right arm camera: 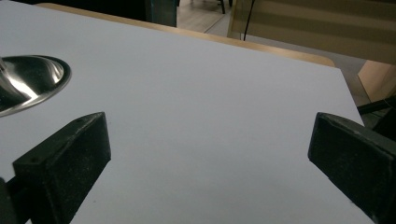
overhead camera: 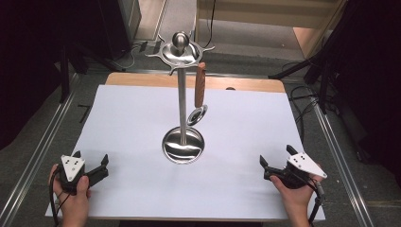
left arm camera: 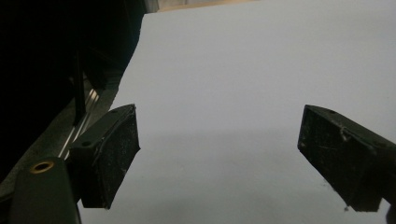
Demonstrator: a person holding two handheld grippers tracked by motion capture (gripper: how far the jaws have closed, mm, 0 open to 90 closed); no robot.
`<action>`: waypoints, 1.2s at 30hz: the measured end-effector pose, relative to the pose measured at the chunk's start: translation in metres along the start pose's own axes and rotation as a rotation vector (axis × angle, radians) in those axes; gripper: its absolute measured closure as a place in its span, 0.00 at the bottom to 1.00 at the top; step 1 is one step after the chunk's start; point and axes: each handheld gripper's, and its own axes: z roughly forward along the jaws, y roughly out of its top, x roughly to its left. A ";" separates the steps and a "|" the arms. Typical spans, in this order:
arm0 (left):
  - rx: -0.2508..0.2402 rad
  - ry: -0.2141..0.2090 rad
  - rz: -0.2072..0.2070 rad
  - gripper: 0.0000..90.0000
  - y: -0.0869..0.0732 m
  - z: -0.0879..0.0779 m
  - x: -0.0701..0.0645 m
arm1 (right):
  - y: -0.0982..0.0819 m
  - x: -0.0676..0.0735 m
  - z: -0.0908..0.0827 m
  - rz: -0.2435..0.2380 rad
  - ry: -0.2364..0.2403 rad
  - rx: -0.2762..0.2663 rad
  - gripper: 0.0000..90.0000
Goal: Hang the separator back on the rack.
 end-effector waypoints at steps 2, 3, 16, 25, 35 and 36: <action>-0.002 0.000 -0.003 0.15 0.000 0.000 0.000 | -0.004 -0.004 -0.001 0.005 -0.007 0.009 0.00; -0.003 -0.002 -0.002 0.15 0.000 0.000 0.001 | -0.005 -0.006 -0.002 0.009 -0.010 0.012 0.00; -0.008 -0.002 -0.012 0.15 0.000 -0.001 0.002 | -0.026 -0.035 -0.020 0.049 -0.065 0.049 0.00; -0.011 0.011 -0.025 0.15 0.000 -0.001 0.002 | -0.036 -0.054 -0.036 0.084 -0.112 0.059 0.00; 0.003 0.027 -0.021 0.15 0.000 0.000 0.001 | -0.048 -0.069 -0.051 0.113 -0.144 0.073 0.00; 0.000 0.023 -0.021 0.15 0.000 0.000 0.001 | -0.048 -0.070 -0.051 0.116 -0.142 0.073 0.00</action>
